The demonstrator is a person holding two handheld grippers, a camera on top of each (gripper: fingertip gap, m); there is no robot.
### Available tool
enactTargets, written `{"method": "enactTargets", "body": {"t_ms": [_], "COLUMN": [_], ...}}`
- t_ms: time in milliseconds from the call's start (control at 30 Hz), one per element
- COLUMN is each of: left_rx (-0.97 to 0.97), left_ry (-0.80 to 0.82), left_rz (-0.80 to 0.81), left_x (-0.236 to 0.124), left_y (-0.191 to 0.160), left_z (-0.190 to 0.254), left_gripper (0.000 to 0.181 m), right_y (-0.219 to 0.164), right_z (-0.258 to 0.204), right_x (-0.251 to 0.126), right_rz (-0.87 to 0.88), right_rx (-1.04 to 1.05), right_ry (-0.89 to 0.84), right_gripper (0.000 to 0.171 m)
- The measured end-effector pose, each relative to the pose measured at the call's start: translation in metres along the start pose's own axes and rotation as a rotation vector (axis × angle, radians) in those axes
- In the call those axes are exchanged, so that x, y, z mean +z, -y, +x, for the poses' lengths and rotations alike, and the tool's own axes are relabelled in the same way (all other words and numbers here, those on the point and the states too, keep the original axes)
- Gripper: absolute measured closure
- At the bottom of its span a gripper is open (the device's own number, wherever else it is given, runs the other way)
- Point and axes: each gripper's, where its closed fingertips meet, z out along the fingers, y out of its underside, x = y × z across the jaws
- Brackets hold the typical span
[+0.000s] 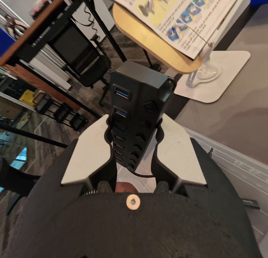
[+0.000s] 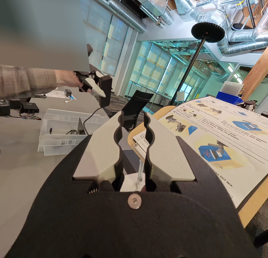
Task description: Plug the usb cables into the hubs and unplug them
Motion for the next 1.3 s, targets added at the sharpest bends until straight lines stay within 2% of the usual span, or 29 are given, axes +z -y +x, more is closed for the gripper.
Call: {"method": "enactTargets", "body": {"t_ms": [500, 633, 867, 1000, 1100, 1300], "left_rx": [0.239, 0.275, 0.36, 0.368, 0.36, 0.38], "left_ry": [0.199, 0.214, 0.13, 0.048, -0.03, -0.172], "left_rz": [0.039, 0.087, 0.176, 0.212, 0.223, 0.173], "left_x": [-0.057, -0.077, -0.088, -0.08, -0.065, -0.021], "left_y": [0.163, 0.209, 0.285, 0.313, 0.32, 0.301], "left_z": [-0.049, -0.043, 0.017, 0.061, 0.098, 0.179], "left_gripper": [0.123, 0.123, 0.123, 0.123, 0.123, 0.123], "right_y": [0.028, 0.039, 0.054, 0.061, 0.067, 0.075], "right_z": [0.017, 0.025, 0.041, 0.046, 0.049, 0.06], "right_x": [-0.028, -0.042, -0.069, -0.082, -0.092, -0.116], "right_rz": [0.086, 0.12, 0.184, 0.218, 0.243, 0.299], "right_rx": [-0.002, -0.003, 0.016, 0.023, 0.028, 0.049], "right_ry": [-0.054, -0.084, -0.135, -0.151, -0.156, -0.189], "right_gripper": [0.146, 0.146, 0.146, 0.147, 0.147, 0.146]}}
